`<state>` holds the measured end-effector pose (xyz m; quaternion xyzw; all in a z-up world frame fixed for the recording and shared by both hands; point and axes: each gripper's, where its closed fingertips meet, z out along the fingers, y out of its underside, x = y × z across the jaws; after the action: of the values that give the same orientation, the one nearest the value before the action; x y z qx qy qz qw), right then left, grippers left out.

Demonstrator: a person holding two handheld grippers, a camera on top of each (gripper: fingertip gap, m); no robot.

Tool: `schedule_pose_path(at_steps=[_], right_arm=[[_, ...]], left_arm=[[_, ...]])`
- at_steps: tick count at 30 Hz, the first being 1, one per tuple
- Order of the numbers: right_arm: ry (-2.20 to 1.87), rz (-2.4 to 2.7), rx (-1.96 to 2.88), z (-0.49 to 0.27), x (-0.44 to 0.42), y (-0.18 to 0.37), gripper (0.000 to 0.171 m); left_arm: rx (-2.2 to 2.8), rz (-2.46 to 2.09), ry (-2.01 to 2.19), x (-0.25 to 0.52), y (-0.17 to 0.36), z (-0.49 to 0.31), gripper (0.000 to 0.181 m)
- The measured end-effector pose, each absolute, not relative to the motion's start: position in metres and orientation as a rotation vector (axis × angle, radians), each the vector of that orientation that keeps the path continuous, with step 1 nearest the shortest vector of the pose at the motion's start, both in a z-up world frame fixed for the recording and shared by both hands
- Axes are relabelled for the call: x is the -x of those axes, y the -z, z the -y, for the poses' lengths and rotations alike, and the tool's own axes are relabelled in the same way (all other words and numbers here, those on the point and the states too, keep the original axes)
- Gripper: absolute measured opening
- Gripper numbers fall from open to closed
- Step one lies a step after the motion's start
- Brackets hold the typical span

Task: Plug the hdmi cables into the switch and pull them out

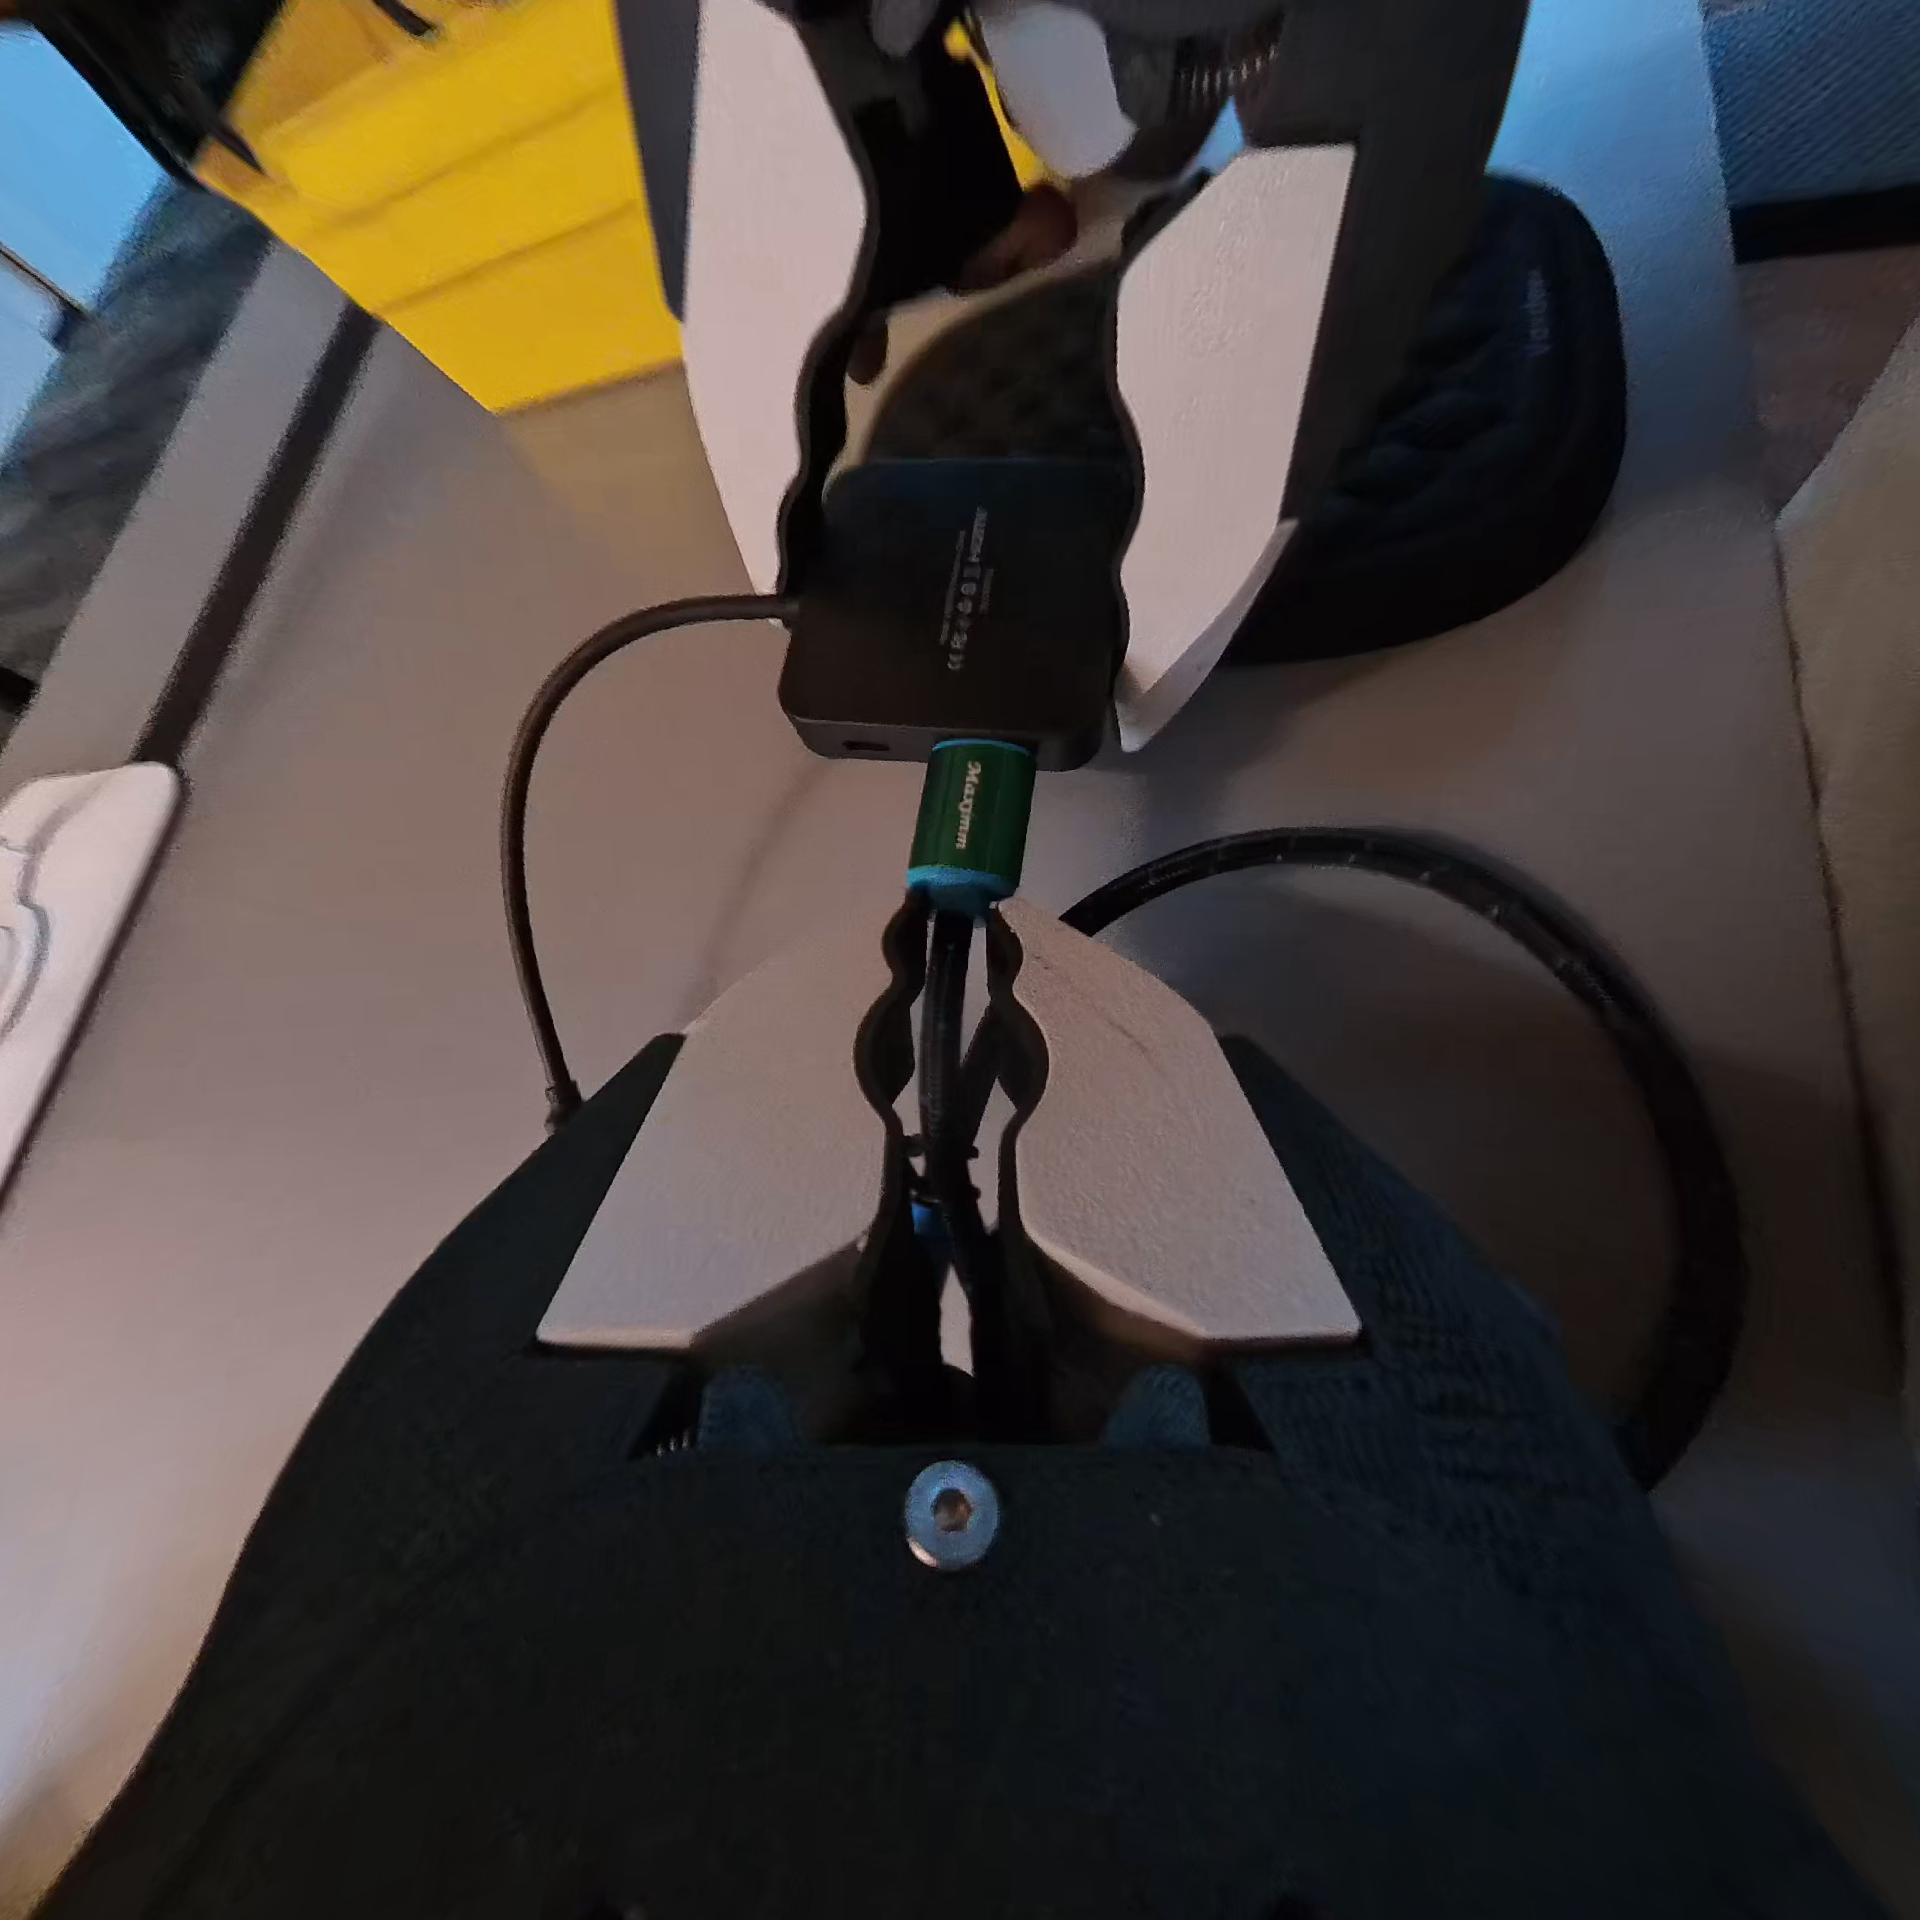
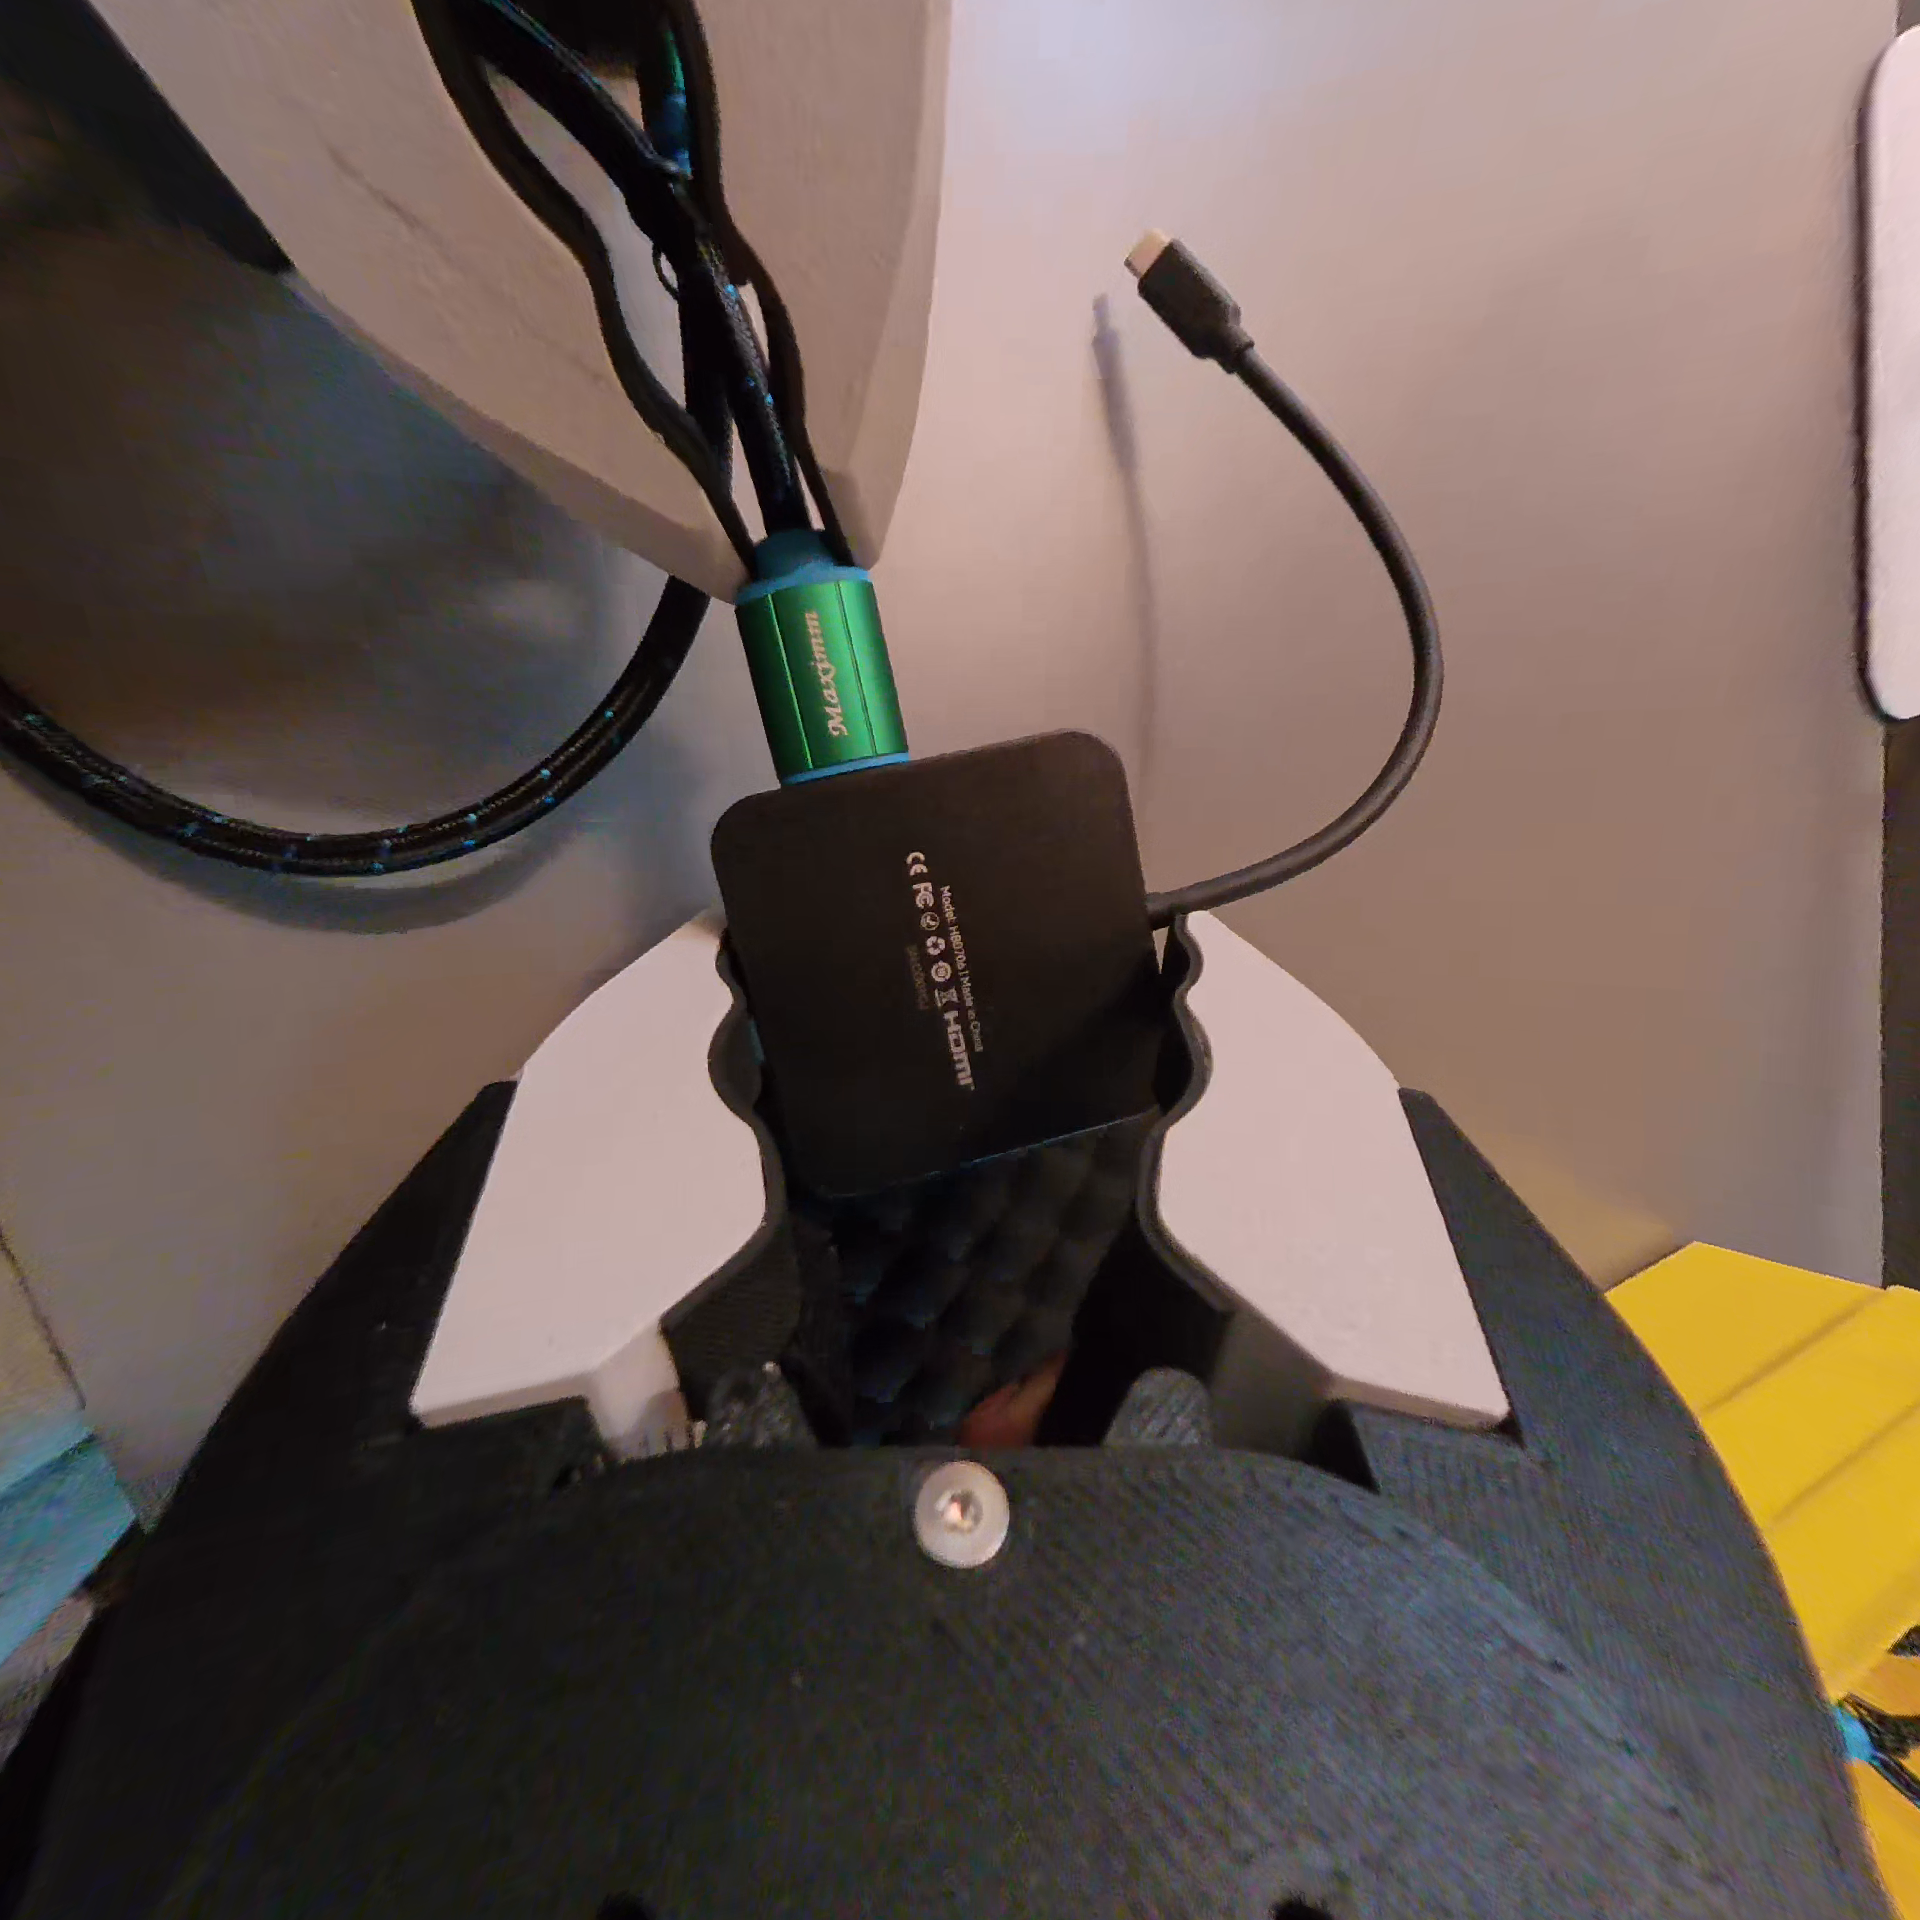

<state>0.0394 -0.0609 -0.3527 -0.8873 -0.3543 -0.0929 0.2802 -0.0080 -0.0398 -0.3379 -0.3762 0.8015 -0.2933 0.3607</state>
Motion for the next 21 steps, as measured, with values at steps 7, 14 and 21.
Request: schedule_pose_path(at_steps=[7, 14, 21], right_arm=[[0.7, 0.609, 2.161, 0.033, -0.108, 0.263, 0.077], [0.926, -0.07, 1.768, 0.097, -0.223, 0.144, 0.077], [1.247, -0.467, 1.799, 0.188, -0.307, 0.152, 0.077]], left_arm=[[0.857, -1.042, 1.513, 0.035, 0.181, -0.023, 0.033], [1.126, -0.74, 1.512, 0.046, 0.225, -0.078, 0.035], [1.186, -0.754, 1.696, 0.034, 0.233, -0.064, 0.035]])
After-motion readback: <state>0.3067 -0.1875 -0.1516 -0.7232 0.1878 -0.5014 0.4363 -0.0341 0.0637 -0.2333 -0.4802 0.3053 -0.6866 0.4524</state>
